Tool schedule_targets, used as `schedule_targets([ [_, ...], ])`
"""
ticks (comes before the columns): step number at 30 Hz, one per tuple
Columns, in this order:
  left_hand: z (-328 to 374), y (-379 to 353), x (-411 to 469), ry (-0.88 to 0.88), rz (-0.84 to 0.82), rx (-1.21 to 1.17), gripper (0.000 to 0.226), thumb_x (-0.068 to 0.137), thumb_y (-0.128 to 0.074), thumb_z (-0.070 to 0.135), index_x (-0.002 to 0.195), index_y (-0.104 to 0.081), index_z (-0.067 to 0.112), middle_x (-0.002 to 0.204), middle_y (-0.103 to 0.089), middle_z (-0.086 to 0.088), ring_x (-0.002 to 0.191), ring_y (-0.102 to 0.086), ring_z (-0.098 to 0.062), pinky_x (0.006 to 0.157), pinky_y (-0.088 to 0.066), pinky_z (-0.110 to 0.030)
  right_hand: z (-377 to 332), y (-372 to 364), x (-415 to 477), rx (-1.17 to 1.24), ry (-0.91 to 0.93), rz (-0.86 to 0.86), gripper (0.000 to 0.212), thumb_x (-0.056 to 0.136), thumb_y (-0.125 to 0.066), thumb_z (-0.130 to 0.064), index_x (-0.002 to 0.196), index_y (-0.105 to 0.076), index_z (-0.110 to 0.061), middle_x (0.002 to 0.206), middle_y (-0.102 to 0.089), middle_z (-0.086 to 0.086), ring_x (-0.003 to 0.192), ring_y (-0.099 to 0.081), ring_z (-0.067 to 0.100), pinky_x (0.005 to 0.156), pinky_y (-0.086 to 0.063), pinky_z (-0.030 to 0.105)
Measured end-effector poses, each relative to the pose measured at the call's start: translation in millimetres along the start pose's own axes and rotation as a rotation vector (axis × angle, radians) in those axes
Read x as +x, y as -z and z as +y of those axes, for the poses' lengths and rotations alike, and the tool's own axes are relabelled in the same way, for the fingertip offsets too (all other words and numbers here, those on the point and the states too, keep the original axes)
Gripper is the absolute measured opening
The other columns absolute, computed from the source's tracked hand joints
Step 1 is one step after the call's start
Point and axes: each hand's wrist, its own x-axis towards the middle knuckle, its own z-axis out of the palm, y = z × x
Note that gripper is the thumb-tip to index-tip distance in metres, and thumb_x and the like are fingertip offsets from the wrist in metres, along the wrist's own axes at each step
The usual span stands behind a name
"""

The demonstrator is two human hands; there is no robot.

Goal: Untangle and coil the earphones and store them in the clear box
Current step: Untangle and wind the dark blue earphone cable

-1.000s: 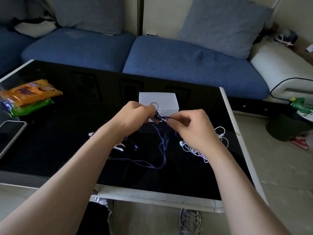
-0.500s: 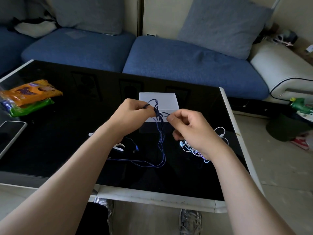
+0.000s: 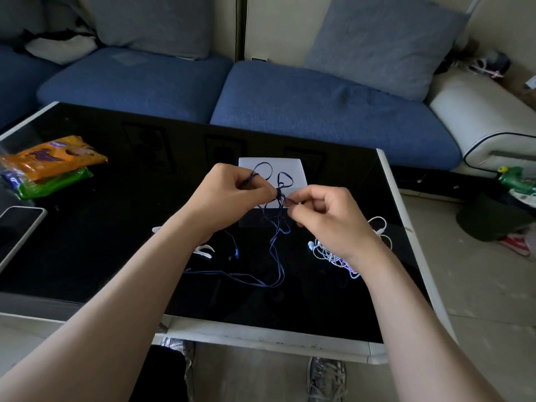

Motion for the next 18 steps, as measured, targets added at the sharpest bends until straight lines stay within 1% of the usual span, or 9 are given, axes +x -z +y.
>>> schedule_targets([
  [2, 1.3, -1.3, -1.3, -0.032, -0.004, -0.013, 0.010, 0.089, -0.081, 0.025, 0.084, -0.082, 0.017, 0.087, -0.076, -0.014, 0.073, -0.062, -0.009, 0.070, -0.051, -0.023, 0.8, -2.0, 0.2, 0.002, 0.023, -0.005, 0.005, 0.095, -0.078, -0.028, 0.097, -0.080, -0.024, 0.079, -0.073, 0.021, 0.077, -0.072, 0.031, 0.084, -0.059, 0.047],
  [4, 1.8, -1.2, -2.2, -0.054, -0.020, -0.023, 0.008, 0.089, -0.081, 0.025, 0.085, -0.082, 0.019, 0.074, -0.074, -0.005, 0.068, -0.061, -0.008, 0.069, -0.051, -0.024, 0.7, -2.5, 0.4, -0.001, 0.052, -0.001, 0.014, 0.094, -0.079, -0.039, 0.097, -0.080, -0.026, 0.077, -0.075, 0.016, 0.080, -0.075, 0.034, 0.087, -0.062, 0.052],
  [6, 1.9, -0.5, -2.6, -0.066, -0.043, -0.036, 0.006, 0.090, -0.081, 0.023, 0.086, -0.082, 0.019, 0.064, -0.063, 0.004, 0.063, -0.056, -0.007, 0.067, -0.050, -0.025, -0.6, -2.3, -0.4, -0.034, 0.089, 0.011, 0.015, 0.098, -0.076, -0.038, 0.097, -0.081, -0.025, 0.074, -0.077, 0.006, 0.077, -0.077, 0.025, 0.085, -0.063, 0.046],
  [8, 1.2, -0.6, -2.4, -0.076, -0.054, -0.041, 0.008, 0.092, -0.081, 0.023, 0.086, -0.081, 0.018, 0.062, -0.057, 0.006, 0.063, -0.053, -0.009, 0.069, -0.050, -0.030, -1.1, -2.5, -0.5, -0.063, 0.100, 0.025, 0.016, 0.102, -0.071, -0.031, 0.097, -0.082, -0.020, 0.073, -0.078, 0.001, 0.075, -0.077, 0.017, 0.082, -0.061, 0.038],
  [9, 0.9, -0.5, -2.0, -0.076, -0.056, -0.039, 0.008, 0.092, -0.080, 0.023, 0.086, -0.080, 0.018, 0.061, -0.055, 0.006, 0.063, -0.052, -0.009, 0.069, -0.050, -0.033, -1.4, -2.7, -0.2, -0.054, 0.094, 0.027, 0.017, 0.103, -0.069, -0.027, 0.097, -0.082, -0.017, 0.072, -0.078, 0.002, 0.074, -0.077, 0.018, 0.081, -0.062, 0.037],
  [11, 0.4, -1.0, -1.0, -0.070, -0.061, -0.027, 0.008, 0.094, -0.079, 0.023, 0.087, -0.080, 0.018, 0.060, -0.053, 0.006, 0.063, -0.051, -0.010, 0.072, -0.052, -0.038, -1.0, -2.9, 0.8, 0.014, 0.054, 0.027, 0.020, 0.105, -0.067, -0.021, 0.097, -0.082, -0.012, 0.073, -0.078, 0.007, 0.071, -0.078, 0.026, 0.077, -0.063, 0.039],
  [13, -0.2, -1.7, -0.2, -0.059, -0.062, -0.012, 0.009, 0.094, -0.078, 0.023, 0.087, -0.079, 0.016, 0.061, -0.053, 0.005, 0.063, -0.051, -0.010, 0.070, -0.050, -0.034, -2.7, -3.5, 0.9, 0.064, 0.008, 0.031, 0.023, 0.107, -0.063, -0.019, 0.098, -0.081, -0.008, 0.075, -0.077, 0.012, 0.068, -0.077, 0.033, 0.071, -0.063, 0.040],
  [15, -0.5, -2.5, 0.2, -0.047, -0.062, -0.008, 0.012, 0.094, -0.077, 0.023, 0.088, -0.078, 0.014, 0.062, -0.054, 0.005, 0.062, -0.051, -0.008, 0.066, -0.047, -0.027, -3.3, -4.0, 0.9, 0.088, -0.010, 0.039, 0.027, 0.109, -0.061, -0.020, 0.097, -0.080, -0.006, 0.081, -0.077, 0.016, 0.068, -0.077, 0.036, 0.072, -0.062, 0.044],
  [18, 0.3, -3.0, 0.1, -0.004, -0.073, -0.032, 0.011, 0.097, -0.074, 0.024, 0.092, -0.078, 0.015, 0.067, -0.067, 0.002, 0.063, -0.056, -0.007, 0.065, -0.047, -0.025, -2.0, -3.2, 1.0, 0.080, -0.016, 0.024, 0.030, 0.111, -0.057, -0.025, 0.099, -0.080, -0.010, 0.084, -0.077, 0.018, 0.075, -0.076, 0.033, 0.073, -0.059, 0.037],
])
